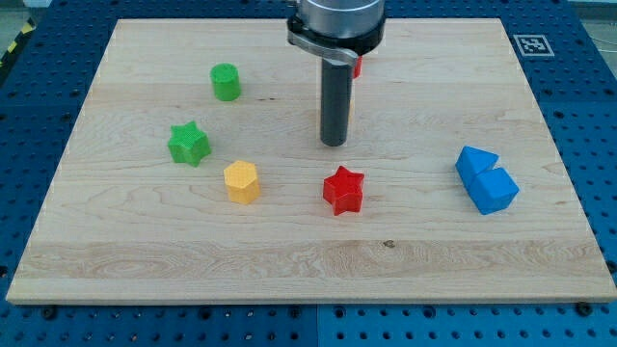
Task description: Move the yellow heart diagonally to the bottom right of the green circle
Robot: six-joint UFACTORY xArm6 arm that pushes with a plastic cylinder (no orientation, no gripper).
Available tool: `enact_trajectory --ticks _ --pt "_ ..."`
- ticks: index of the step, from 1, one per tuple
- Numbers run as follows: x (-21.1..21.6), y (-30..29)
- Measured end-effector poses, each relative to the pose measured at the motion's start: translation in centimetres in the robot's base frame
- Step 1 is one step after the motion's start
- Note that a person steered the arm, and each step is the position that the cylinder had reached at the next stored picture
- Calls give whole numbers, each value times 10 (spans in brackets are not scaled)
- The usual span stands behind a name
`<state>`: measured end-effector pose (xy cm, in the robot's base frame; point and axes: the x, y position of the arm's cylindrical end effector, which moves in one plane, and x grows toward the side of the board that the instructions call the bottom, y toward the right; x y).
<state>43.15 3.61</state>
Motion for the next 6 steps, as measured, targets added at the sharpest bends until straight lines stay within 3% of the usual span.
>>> enact_trajectory --ticks 2,6 --pt "-46 28" --pt "-41 -58"
